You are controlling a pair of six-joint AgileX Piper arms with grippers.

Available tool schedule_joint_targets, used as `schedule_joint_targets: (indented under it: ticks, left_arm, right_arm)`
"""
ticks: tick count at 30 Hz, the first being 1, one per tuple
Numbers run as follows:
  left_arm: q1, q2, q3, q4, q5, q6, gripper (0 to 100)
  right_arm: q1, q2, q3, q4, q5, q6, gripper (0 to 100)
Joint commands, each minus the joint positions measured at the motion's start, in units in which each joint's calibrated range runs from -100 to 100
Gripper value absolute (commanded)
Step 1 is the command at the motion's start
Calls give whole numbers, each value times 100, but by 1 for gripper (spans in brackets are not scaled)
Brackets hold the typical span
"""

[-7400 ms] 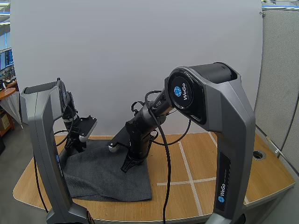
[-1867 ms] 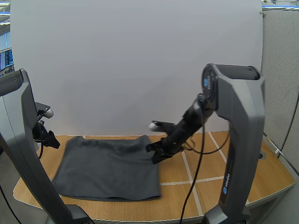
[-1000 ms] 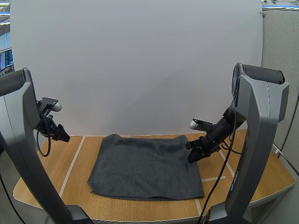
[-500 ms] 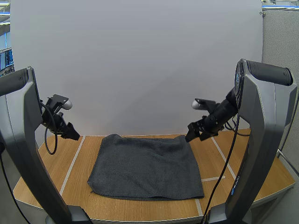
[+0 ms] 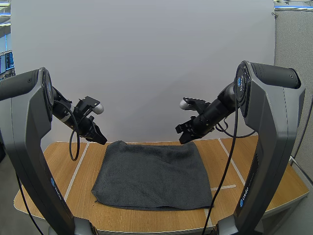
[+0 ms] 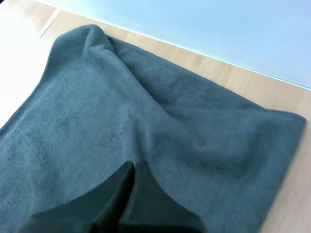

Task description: Fold the towel

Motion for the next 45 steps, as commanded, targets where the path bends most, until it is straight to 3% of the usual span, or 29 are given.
schedule_joint_targets:
  ticks: [1, 9, 17, 23, 33, 45]
  left_arm:
    - [-351, -61, 647, -227, 91, 191, 0]
    - [-569, 66, 1325, -216, -918, 395, 0]
    - [-569, 641, 1830, 37, -1722, 466, 0]
    - [-569, 826, 1830, 192, -1614, 454, 0]
    - [-569, 827, 2085, 649, -1617, 420, 0]
    - [-569, 827, 2085, 673, -1561, 350, 0]
  right_arm:
    - [691, 302, -36, 154, -591, -13, 0]
    - [1095, 973, -36, 154, -1600, 23, 0]
    - [1187, 1292, -80, 132, -2554, -30, 0]
    - [1187, 1506, -158, 177, -3156, -151, 0]
    - [1187, 2160, -1065, 210, -3394, -142, 0]
    - [1187, 2238, -1679, 207, -3751, -142, 0]
